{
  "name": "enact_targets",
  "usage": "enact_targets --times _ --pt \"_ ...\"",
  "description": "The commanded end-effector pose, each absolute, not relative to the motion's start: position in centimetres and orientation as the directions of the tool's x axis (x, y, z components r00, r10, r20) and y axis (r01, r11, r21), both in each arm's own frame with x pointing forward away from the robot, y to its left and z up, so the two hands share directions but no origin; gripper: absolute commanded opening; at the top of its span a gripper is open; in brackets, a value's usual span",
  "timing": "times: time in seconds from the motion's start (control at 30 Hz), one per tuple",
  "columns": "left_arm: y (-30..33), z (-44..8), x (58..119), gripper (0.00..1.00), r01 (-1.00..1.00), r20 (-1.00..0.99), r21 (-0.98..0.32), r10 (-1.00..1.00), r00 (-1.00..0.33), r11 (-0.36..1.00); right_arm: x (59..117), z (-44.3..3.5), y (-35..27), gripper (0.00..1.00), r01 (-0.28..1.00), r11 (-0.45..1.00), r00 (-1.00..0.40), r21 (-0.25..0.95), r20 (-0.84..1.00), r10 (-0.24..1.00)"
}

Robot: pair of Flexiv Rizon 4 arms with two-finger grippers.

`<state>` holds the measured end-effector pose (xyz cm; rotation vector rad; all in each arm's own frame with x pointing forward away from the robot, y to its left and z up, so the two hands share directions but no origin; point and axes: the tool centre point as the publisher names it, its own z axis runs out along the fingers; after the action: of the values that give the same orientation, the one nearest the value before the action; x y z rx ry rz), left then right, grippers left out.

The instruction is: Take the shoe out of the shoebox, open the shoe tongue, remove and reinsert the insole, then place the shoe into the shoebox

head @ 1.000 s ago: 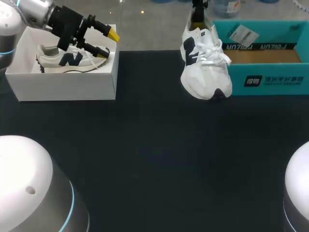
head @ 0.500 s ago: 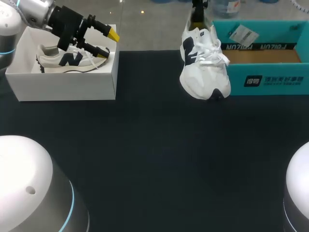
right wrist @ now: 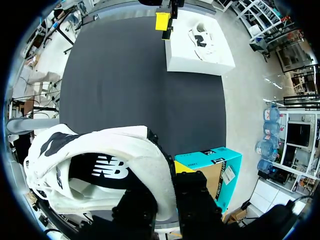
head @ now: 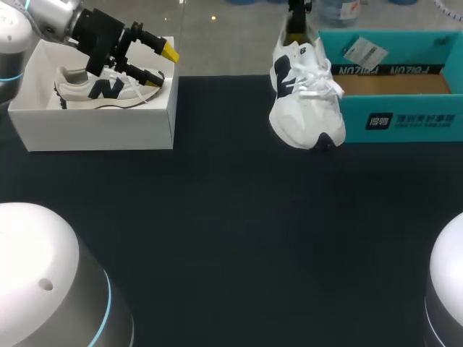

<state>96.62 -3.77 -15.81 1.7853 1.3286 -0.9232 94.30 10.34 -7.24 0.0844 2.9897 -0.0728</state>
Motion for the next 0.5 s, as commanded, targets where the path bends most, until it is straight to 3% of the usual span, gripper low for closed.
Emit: enact_targets --times 0.03,0.5 --pt "-3.7 -15.8 96.7 1.0 0.968 -0.863 0.126 0.458 0.215 -0.217 94.2 -6.9 9.6 0.0 0.067 0.997 -0.986 -0.035 -0.158 0.06" --pt "-3.7 -15.8 96.7 1.0 0.968 -0.863 0.126 0.458 0.215 -0.217 95.3 -6.0 -1.5 0.0 0.074 0.996 -0.974 -0.055 -0.217 0.061"
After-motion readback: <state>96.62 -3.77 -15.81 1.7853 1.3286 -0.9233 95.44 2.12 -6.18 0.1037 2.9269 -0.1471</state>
